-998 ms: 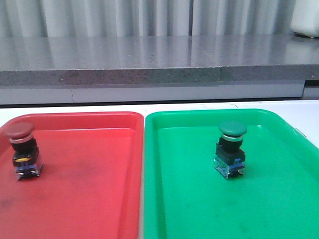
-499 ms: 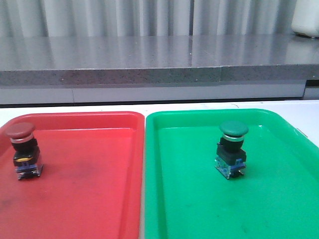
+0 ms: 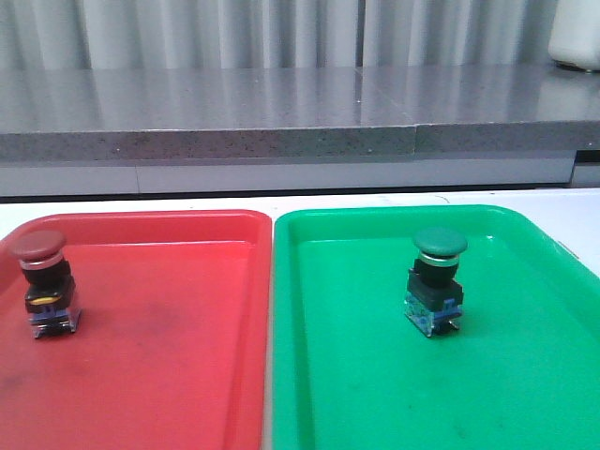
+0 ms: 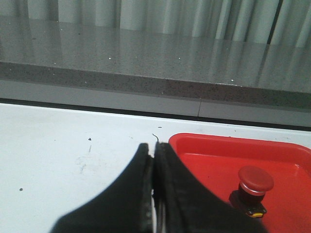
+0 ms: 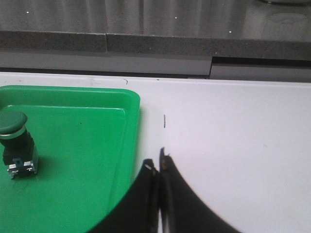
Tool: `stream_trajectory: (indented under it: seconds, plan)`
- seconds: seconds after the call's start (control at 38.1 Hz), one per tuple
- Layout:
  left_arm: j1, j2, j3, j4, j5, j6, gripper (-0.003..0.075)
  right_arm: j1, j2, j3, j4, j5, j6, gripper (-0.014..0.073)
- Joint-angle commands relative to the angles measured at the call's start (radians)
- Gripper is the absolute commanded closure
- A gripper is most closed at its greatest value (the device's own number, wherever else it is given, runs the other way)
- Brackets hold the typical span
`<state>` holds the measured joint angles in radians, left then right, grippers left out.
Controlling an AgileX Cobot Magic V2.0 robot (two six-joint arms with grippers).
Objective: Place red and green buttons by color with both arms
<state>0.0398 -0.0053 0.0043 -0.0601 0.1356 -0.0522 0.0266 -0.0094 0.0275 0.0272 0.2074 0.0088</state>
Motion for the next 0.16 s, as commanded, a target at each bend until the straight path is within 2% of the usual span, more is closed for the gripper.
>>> stream_trajectory:
  seconds: [0.0, 0.13]
  plan:
    - [0.002, -0.016, 0.024, -0.01, -0.086, -0.011, 0.074, -0.007, -0.017, -0.007, -0.013, -0.076, -0.009, 0.0632]
    - [0.002, -0.016, 0.024, -0.01, -0.086, -0.011, 0.074, -0.007, -0.017, -0.007, -0.013, -0.076, -0.009, 0.0632]
